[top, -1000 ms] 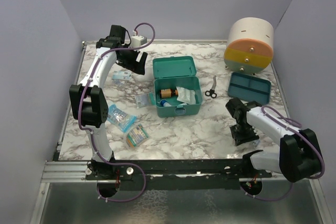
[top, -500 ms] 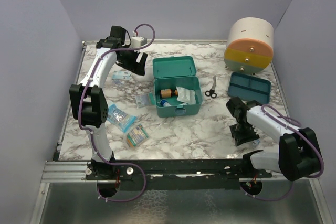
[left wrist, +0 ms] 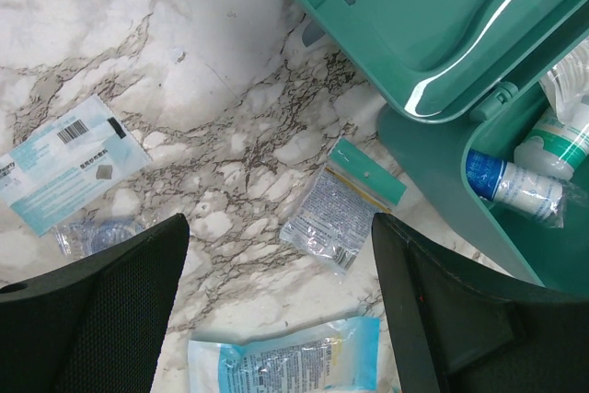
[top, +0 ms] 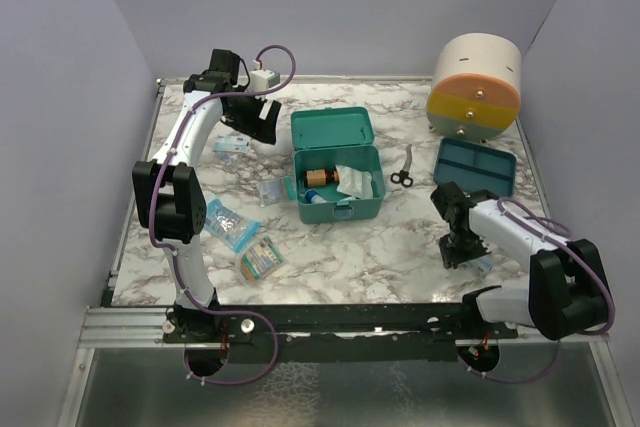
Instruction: Organize the medicine kit
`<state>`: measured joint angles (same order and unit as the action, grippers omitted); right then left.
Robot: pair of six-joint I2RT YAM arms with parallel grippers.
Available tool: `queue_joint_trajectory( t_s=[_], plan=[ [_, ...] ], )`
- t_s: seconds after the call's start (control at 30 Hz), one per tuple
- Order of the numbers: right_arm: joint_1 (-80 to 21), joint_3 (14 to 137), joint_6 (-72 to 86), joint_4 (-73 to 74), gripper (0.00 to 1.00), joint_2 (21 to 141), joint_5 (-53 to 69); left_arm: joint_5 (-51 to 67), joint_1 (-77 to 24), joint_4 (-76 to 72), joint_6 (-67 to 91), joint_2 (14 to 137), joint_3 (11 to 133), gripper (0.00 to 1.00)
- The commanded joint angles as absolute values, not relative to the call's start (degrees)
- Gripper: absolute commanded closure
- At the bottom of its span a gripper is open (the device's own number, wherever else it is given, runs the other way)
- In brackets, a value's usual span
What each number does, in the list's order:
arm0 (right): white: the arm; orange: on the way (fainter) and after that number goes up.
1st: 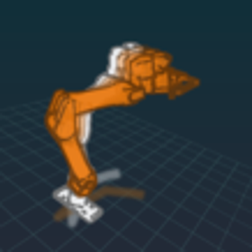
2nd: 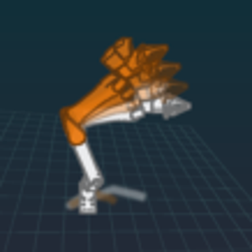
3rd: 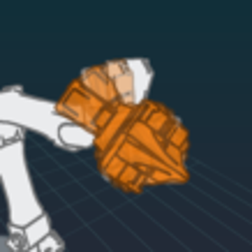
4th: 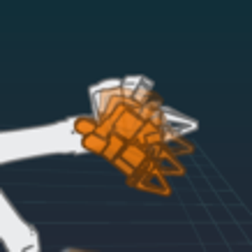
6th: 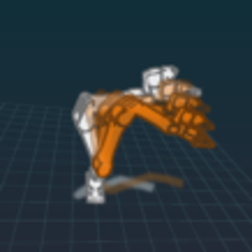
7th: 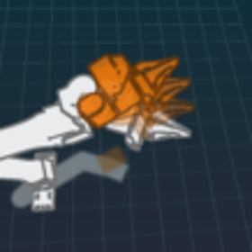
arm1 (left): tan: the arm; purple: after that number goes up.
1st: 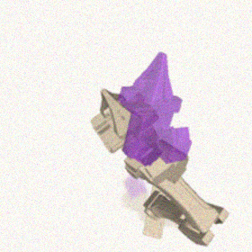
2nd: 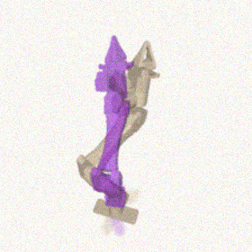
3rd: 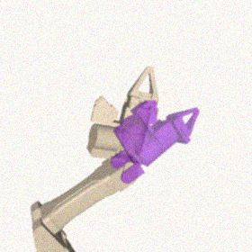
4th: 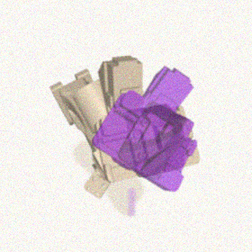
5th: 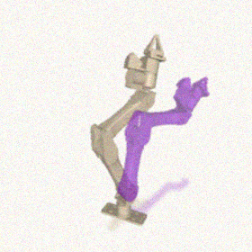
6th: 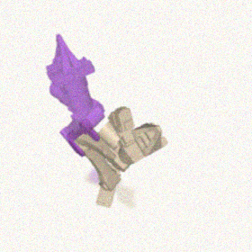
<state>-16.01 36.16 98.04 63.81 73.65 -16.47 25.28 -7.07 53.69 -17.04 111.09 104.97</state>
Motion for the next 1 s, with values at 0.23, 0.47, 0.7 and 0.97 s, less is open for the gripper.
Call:
queue_joint_trajectory(
  t_s=[0.23,0.47,0.7,0.97],
  plan=[
    [-16.0,54.12,83.16,58.09,0.99,77.44,-21.21,24.69,-6.46,54.36,-17.4,108.64,105.19,0.18],
    [-16.49,60.46,76.82,57.55,0.99,76.29,-18.65,24.62,-5.83,54.32,-17.33,108.46,105.1,0.18],
    [-17.95,65.49,72.73,59.56,0.99,74.51,-17.23,24.91,-5.58,54.36,-17.02,109.02,105.84,0.18],
    [-22.37,78.75,65.58,59.48,0.99,79.93,-17.71,25.3,-5.45,54.34,-16.57,109.59,106.34,0.18]
  ],
)
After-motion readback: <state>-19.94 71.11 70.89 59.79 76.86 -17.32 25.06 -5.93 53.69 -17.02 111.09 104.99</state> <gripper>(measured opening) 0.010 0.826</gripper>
